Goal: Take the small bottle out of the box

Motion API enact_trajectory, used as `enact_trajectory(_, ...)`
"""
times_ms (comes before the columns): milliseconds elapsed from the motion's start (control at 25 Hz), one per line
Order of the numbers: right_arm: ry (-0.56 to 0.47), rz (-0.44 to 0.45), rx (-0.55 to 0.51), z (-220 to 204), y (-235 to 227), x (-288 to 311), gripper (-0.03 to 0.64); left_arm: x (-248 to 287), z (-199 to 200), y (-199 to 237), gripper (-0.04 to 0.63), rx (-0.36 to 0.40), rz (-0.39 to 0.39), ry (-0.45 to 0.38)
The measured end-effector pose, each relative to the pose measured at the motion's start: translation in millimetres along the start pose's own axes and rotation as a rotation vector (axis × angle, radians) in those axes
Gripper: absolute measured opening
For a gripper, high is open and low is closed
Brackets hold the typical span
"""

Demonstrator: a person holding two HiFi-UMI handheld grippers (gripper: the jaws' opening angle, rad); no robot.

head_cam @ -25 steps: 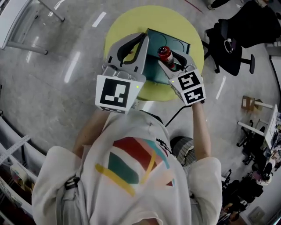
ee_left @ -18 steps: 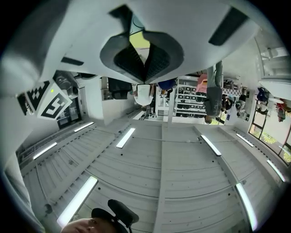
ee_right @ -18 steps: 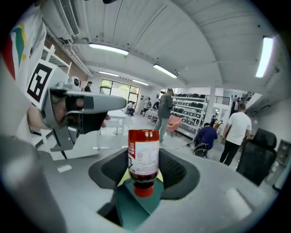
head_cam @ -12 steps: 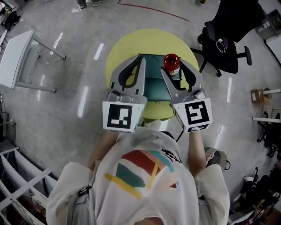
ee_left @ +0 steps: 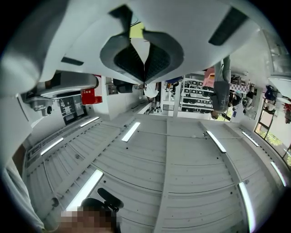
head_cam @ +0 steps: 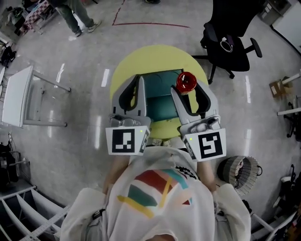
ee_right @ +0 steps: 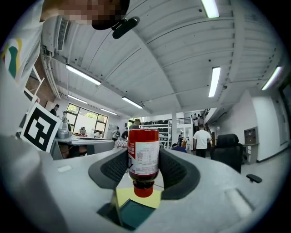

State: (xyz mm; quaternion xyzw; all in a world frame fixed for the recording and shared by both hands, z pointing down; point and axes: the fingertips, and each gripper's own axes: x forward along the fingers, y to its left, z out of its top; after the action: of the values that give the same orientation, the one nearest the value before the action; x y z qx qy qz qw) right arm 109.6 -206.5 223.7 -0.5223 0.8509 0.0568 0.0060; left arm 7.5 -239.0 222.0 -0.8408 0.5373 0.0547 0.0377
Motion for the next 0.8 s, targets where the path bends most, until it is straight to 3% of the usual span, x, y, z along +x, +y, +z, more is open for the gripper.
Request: enact_trajectory(800, -0.024, -0.104, 0.02, -0.5, -25.0, -26.5, 0.209, 7.7, 1.5, -17.5, 0.015, -0.021, -0.038, -0.013)
